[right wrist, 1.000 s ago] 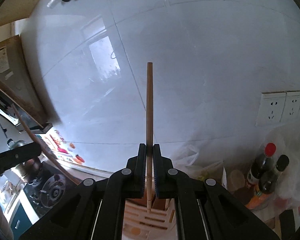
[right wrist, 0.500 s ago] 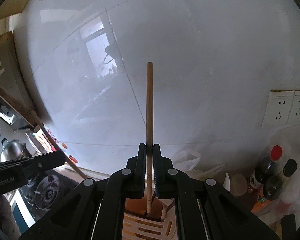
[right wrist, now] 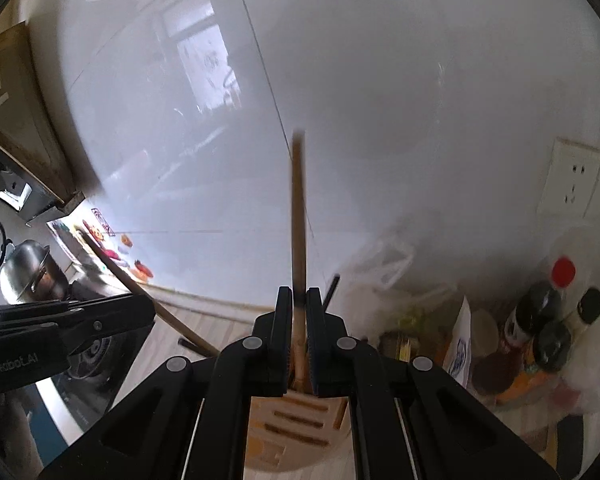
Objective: Organize utensils
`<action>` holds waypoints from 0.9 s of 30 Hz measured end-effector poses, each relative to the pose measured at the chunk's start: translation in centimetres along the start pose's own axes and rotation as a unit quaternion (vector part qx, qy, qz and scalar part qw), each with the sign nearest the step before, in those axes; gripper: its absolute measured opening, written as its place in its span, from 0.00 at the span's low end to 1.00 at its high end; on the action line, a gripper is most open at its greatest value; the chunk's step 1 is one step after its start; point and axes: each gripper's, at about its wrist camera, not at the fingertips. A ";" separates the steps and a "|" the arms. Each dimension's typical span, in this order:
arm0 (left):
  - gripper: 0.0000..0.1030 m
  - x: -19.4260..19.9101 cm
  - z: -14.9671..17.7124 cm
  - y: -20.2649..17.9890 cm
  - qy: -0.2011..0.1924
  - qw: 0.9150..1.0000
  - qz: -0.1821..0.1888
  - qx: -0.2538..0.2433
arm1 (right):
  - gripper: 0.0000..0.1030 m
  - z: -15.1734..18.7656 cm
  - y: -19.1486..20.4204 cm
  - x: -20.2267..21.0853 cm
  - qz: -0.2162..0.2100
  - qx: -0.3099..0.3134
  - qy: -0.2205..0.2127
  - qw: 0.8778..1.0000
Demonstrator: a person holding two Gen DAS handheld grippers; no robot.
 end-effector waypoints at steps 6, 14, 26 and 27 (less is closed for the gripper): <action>0.82 2.8 0.7 0.1 -0.057 0.997 -0.057 -0.004 | 0.50 0.5 -0.5 3.2 -0.007 -0.015 -0.018 1.000; 1.00 4.2 5.2 0.3 -0.103 0.987 -0.121 -0.012 | 0.85 3.6 -2.4 9.6 0.034 -0.046 -0.038 0.998; 1.00 -5.7 16.5 -6.1 0.023 0.985 -0.152 -0.076 | 0.84 17.2 -13.7 14.9 0.147 -0.142 0.067 0.977; 1.00 -6.7 17.4 -7.2 0.039 0.985 -0.147 -0.082 | 0.81 18.6 -15.0 14.9 0.153 -0.150 0.083 0.973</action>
Point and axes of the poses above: each gripper's, at about its wrist camera, not at the fingertips, and x roughly against the way its jaws point, y to its left, z to its underside, and after that the axes turned 8 degrees about -z, right-handed
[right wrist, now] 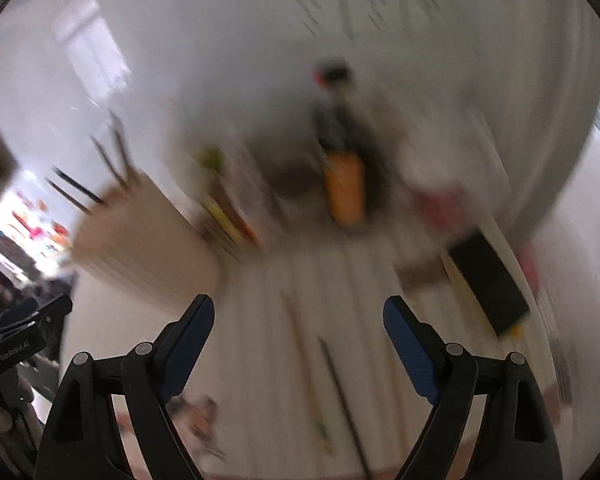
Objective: Organize utensils
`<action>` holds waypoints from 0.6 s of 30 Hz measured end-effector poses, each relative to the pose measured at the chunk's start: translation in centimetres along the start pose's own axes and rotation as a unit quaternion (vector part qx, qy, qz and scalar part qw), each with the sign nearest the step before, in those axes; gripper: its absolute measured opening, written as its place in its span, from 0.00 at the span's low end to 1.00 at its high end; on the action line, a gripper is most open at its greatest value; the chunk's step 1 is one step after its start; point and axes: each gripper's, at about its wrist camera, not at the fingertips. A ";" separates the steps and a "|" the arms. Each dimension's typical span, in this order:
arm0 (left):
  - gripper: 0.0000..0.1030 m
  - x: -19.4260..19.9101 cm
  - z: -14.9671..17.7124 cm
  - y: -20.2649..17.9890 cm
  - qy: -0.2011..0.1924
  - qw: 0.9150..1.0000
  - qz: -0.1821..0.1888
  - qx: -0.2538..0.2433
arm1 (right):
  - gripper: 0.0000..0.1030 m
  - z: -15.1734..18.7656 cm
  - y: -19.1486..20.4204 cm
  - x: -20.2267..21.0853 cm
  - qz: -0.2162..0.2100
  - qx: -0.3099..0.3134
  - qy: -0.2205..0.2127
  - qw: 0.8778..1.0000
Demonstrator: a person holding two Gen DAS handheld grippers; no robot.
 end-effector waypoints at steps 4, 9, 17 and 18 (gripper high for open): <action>1.00 -2.7 2.3 -5.8 0.050 0.997 0.032 -0.039 | 0.39 3.6 -5.1 -2.2 0.015 -0.030 0.051 0.998; 0.84 -6.1 3.8 -12.0 0.125 0.986 0.096 -0.057 | 0.26 7.2 -10.0 -3.4 0.027 -0.066 0.071 0.995; 0.55 -9.3 4.8 -18.3 0.179 0.974 0.126 -0.065 | 0.19 9.9 -14.4 -3.9 0.030 -0.111 0.075 0.991; 0.50 -9.4 4.8 -18.9 0.180 0.974 0.121 -0.070 | 0.19 10.0 -14.8 -3.9 0.031 -0.115 0.076 0.990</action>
Point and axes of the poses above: each gripper's, at about its wrist camera, not at the fingertips, and x roughly against the way its jaws point, y to its left, z to its underside, and after that the axes turned 8 degrees about -z, right-handed
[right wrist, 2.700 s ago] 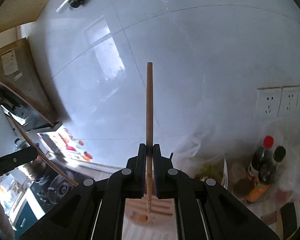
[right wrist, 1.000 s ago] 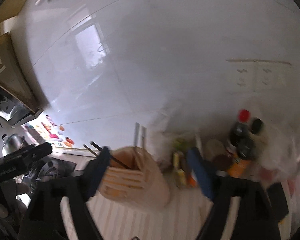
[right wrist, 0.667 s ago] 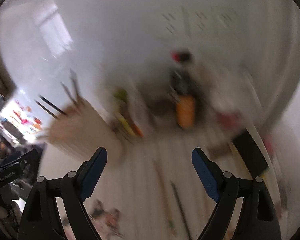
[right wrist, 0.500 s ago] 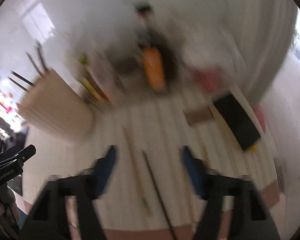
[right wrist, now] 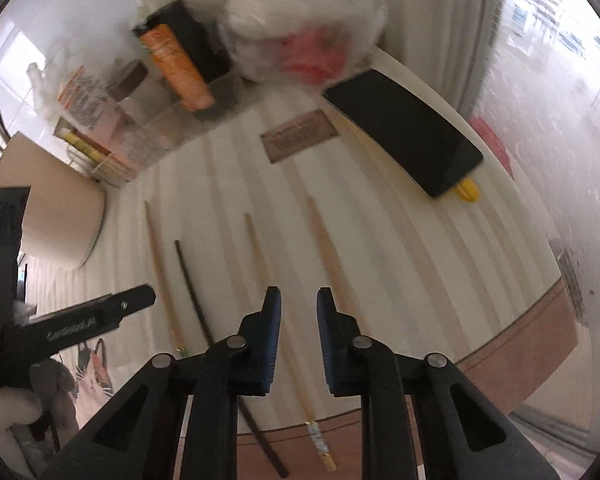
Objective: Organize utensils
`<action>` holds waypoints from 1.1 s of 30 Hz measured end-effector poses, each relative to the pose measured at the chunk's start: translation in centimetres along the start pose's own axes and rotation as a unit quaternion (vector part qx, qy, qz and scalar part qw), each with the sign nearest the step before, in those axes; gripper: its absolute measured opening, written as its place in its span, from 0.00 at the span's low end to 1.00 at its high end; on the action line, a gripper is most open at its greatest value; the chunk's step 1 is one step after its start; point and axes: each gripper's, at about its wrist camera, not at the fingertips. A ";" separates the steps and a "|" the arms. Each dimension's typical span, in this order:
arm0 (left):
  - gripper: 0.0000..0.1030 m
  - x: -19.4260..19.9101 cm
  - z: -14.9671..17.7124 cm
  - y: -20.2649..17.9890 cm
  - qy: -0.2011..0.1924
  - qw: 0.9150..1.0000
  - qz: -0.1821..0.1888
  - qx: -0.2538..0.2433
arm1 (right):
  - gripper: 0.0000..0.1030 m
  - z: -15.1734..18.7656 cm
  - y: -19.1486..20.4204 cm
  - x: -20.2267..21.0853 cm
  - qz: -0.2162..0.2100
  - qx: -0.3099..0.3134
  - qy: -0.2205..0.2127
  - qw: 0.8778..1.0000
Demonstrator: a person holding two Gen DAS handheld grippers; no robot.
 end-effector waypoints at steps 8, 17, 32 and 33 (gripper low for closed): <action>0.04 -0.9 0.4 -0.4 0.005 1.000 -0.020 -0.007 | 0.19 -0.2 -1.5 -0.2 -0.008 -0.017 0.010 1.000; 0.04 0.6 5.9 8.0 0.018 0.998 -0.055 0.020 | 0.19 0.0 4.3 -3.1 -0.062 0.064 0.087 0.992; 0.04 2.1 13.5 18.4 0.037 0.992 -0.033 0.116 | 0.06 3.4 12.5 -10.2 -0.039 0.148 0.216 0.964; 0.05 2.4 13.5 19.5 0.038 0.992 -0.033 0.115 | 0.06 4.0 12.8 -10.4 -0.049 0.136 0.229 0.963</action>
Point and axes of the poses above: each gripper's, at about its wrist camera, not at the fingertips, and x roughly against the way its jaws point, y to its left, z to its underside, and after that the axes turned 8 degrees about -z, right-handed
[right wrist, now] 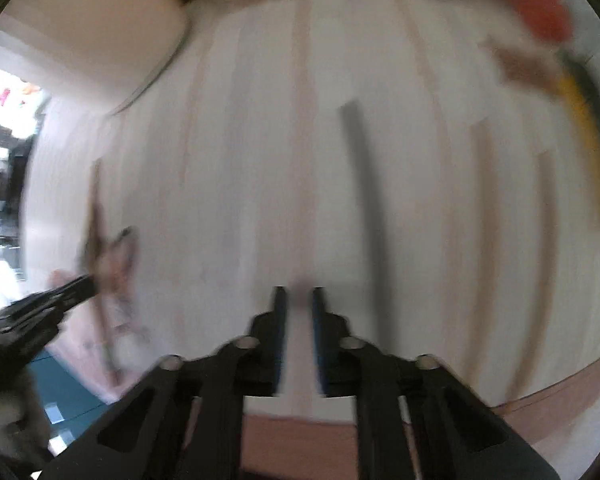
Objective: Organize utensils
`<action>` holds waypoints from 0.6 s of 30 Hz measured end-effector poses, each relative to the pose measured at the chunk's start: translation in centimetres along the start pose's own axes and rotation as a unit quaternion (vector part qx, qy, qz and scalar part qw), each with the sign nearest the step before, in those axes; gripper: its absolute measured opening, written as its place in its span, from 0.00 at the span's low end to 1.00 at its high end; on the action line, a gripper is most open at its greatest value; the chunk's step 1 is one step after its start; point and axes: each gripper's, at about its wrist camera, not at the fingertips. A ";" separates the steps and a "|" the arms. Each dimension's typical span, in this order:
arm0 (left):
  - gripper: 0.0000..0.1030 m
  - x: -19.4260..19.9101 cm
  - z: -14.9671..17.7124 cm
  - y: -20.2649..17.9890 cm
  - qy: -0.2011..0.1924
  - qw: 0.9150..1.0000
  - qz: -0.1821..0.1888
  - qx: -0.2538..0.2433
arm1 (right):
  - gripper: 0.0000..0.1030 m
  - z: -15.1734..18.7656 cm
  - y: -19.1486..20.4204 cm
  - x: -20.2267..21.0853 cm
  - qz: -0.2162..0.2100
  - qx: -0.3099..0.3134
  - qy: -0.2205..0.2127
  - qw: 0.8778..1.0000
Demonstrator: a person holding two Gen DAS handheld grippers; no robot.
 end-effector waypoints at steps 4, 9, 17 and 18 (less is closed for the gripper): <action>0.05 -0.1 -1.2 1.1 0.003 1.000 0.004 -0.006 | 0.06 0.4 2.2 -0.5 0.014 0.023 -0.001 1.000; 0.07 -1.6 -3.2 0.5 0.002 1.000 0.017 -0.006 | 0.19 -1.4 1.0 3.0 0.030 -0.011 -0.054 0.998; 0.08 -1.6 -5.5 0.8 0.005 1.000 0.014 -0.012 | 0.35 -4.3 -1.6 1.6 0.113 -0.004 -0.011 0.994; 0.08 -1.4 -5.4 0.6 0.006 1.000 0.012 -0.013 | 0.35 -4.4 -1.9 1.1 0.119 -0.006 -0.002 0.993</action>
Point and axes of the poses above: each gripper's, at about its wrist camera, not at the fingertips, and x roughly against the way its jaws point, y to its left, z to its underside, and after that the axes turned 8 degrees about -z, right-handed
